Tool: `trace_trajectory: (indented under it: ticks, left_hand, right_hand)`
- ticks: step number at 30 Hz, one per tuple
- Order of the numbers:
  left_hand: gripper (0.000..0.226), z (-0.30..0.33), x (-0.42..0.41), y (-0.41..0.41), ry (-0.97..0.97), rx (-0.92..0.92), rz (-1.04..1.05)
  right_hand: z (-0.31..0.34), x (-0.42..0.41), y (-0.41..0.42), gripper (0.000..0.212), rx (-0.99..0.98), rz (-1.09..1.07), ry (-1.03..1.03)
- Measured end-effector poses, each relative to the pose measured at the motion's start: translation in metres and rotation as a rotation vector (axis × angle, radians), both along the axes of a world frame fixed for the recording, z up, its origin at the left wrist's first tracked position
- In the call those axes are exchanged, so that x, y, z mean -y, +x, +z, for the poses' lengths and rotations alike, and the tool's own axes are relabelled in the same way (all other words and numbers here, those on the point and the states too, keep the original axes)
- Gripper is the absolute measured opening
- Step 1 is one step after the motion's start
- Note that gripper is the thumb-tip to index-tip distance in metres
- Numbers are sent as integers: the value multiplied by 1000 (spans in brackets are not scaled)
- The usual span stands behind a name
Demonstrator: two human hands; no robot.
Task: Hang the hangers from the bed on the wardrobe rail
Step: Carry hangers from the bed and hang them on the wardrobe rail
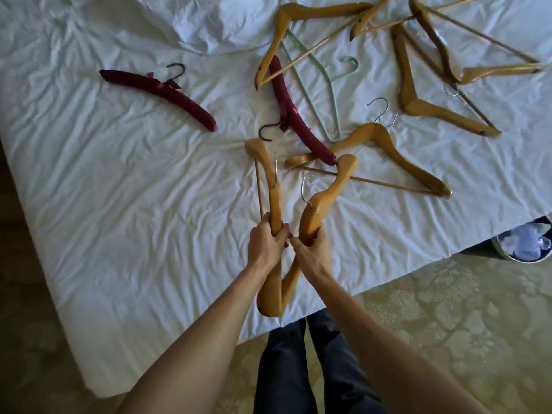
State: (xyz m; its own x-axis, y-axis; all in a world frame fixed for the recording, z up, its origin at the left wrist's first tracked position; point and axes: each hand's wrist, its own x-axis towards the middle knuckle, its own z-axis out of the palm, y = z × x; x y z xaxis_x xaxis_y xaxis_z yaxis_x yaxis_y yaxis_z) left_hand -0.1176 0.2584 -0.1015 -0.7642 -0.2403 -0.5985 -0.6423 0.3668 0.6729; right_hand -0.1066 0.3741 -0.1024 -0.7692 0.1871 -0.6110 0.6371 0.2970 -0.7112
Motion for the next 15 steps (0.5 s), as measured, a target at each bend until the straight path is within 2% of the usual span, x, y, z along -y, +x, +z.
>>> trace_trajectory:
  ticks: [3,5,10,15]
  left_hand:
    - [17,47,-2,3,79,-38,53]
    - [19,79,2,8,87,-55,75]
    - [21,158,22,29,55,-129,161]
    - [38,235,41,54,-31,-239,270]
  right_hand:
    - [46,-15,1,20,-56,-31,70]
    - [86,-30,-1,18,-107,25,99]
    - [192,-64,-26,16,-237,318,107]
    - [280,-48,-44,20,-391,623,101]
